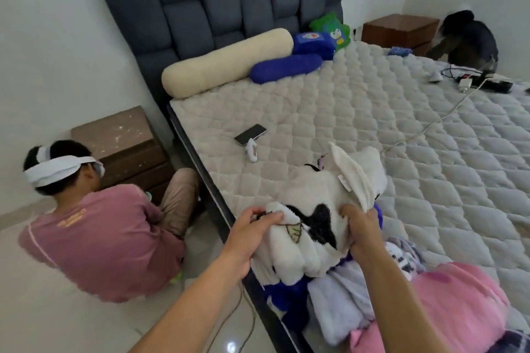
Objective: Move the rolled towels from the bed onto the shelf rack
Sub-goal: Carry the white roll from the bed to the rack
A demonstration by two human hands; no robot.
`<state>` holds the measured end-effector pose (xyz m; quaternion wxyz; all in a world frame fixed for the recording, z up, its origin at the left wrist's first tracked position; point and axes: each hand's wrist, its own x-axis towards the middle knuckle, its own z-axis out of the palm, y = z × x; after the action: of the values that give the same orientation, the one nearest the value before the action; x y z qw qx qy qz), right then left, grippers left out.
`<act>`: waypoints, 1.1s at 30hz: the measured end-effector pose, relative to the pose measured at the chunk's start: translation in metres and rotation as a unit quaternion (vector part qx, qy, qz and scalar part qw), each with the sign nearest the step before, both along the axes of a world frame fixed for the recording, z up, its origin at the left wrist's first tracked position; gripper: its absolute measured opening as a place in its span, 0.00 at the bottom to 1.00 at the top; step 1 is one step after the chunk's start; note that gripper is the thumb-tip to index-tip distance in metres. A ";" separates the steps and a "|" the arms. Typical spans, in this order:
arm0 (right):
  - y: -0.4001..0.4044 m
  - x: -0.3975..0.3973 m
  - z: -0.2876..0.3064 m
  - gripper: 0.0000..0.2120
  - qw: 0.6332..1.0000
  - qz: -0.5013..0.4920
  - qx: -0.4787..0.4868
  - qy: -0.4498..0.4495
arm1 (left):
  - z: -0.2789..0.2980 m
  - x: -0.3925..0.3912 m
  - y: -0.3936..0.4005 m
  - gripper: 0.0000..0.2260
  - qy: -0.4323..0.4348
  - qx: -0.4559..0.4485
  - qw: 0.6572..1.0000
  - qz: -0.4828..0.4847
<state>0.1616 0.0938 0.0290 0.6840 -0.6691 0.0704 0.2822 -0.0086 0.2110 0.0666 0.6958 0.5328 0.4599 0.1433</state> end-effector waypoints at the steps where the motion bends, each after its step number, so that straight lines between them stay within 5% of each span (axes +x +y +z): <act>1: 0.010 -0.016 0.009 0.34 0.999 0.025 0.018 -0.009 | 0.003 -0.020 0.007 0.13 -0.010 -0.003 0.999 0.033; 10: 0.084 -0.231 0.071 0.25 0.939 0.306 0.124 -0.096 | 0.006 -0.269 0.012 0.23 -0.090 -0.102 0.943 0.304; 17: 0.098 -0.434 0.098 0.33 0.836 0.497 0.160 -0.166 | 0.002 -0.448 -0.063 0.13 -0.167 -0.074 0.861 0.476; 33: 0.057 -0.833 0.155 0.30 0.412 0.806 0.333 -0.264 | 0.023 -0.743 -0.195 0.20 -0.308 0.059 0.570 0.759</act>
<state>-0.6712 0.1509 0.1838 0.2958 -0.1785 -0.7847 0.5147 -0.7515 0.0157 0.0895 0.3981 -0.0483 0.4437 0.8015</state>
